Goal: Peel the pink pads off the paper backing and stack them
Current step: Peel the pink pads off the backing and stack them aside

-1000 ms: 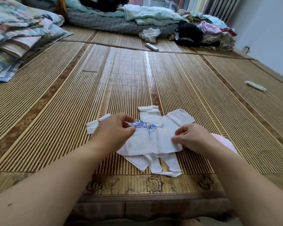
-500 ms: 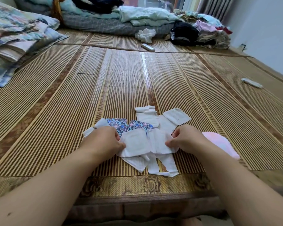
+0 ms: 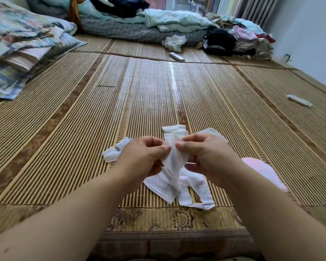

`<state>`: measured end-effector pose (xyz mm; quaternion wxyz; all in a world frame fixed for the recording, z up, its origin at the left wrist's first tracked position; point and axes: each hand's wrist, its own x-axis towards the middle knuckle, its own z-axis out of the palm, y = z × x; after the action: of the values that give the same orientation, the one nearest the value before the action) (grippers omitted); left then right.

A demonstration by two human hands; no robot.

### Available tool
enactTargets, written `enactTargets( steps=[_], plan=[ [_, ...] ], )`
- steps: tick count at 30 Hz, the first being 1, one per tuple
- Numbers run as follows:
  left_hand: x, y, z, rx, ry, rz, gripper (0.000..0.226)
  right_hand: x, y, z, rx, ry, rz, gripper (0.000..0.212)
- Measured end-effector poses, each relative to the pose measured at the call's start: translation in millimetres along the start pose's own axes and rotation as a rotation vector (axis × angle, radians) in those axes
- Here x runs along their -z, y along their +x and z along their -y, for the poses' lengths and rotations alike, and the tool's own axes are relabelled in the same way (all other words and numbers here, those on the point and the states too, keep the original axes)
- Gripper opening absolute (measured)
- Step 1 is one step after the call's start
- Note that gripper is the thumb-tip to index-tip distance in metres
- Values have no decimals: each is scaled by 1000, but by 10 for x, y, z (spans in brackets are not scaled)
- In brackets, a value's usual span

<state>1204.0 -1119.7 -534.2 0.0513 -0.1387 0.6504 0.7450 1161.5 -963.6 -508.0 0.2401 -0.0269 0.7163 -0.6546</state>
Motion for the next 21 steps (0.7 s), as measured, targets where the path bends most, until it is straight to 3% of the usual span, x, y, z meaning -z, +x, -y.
enactTargets(
  steps=[8,11,14,16,17,21],
  plan=[
    [4,25,1,25,-128,-13,5,-123,-35,-26,189,-254,61,9],
    [25,6,-28,36,-225,1,5,-148,-66,-40,279,-394,125,24],
    [28,-7,-46,33,-305,17,6,-203,-56,-117,341,-548,65,22],
    [31,0,-31,-1,-260,13,5,-216,-26,-153,370,-618,9,12],
    [38,6,-17,-30,-196,0,4,-202,-2,-167,375,-640,-22,17],
    [78,15,14,-110,2,-91,2,-41,39,-108,316,-405,-39,17]
  ],
)
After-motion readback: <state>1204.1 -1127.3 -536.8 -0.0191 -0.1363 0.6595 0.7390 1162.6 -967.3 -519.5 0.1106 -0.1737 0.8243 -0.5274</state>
